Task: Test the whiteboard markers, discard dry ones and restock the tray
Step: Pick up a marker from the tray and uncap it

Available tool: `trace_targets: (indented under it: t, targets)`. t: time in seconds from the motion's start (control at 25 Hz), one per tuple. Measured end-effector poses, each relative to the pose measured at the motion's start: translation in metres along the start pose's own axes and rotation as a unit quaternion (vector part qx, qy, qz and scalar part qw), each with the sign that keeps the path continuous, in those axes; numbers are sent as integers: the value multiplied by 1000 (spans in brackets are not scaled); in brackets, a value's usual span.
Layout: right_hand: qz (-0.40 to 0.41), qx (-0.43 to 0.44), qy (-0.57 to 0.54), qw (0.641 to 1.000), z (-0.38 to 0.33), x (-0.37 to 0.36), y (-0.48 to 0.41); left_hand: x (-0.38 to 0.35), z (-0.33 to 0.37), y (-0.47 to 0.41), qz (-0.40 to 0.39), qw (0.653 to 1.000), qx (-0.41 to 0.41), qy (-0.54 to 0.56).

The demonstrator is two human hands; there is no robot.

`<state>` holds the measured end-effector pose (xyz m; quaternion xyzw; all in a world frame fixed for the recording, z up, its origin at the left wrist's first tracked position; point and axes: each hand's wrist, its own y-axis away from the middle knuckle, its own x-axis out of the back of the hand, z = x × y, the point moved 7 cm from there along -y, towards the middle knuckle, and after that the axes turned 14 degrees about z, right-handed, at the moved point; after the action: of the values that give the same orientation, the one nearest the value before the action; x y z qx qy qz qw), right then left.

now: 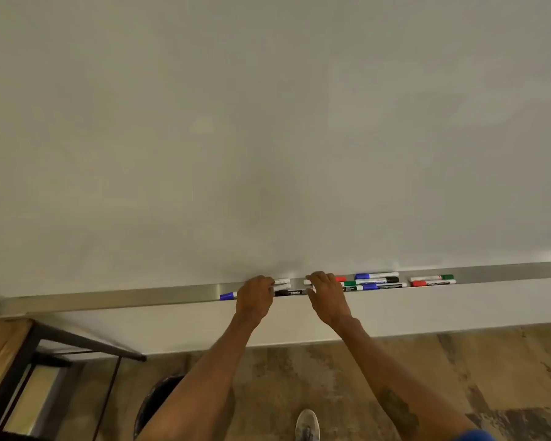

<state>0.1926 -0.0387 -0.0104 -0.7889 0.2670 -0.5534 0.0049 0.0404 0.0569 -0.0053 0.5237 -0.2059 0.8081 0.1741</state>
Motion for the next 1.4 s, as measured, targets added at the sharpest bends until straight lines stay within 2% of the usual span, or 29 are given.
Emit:
trace_targets:
  t: [0.32,0.52,0.84,1.2,1.4]
  targets:
    - [-93,38,36,994,30,-42,-32,-48,11,-23,-68,997,34,-23]
    - [-129,78,45,988,31,-74,-34,-74,3,-21,-70,995,73,1]
    - [-178,87,62,978,31,-102,-42,-91,-16,-34,-68,987,145,30]
    - [-171,77,52,981,29,-108,-40,-96,-20,-18,-67,952,251,161]
    - [-132,54,23,989,22,-95,-39,-82,-29,-15,-27,934,280,218]
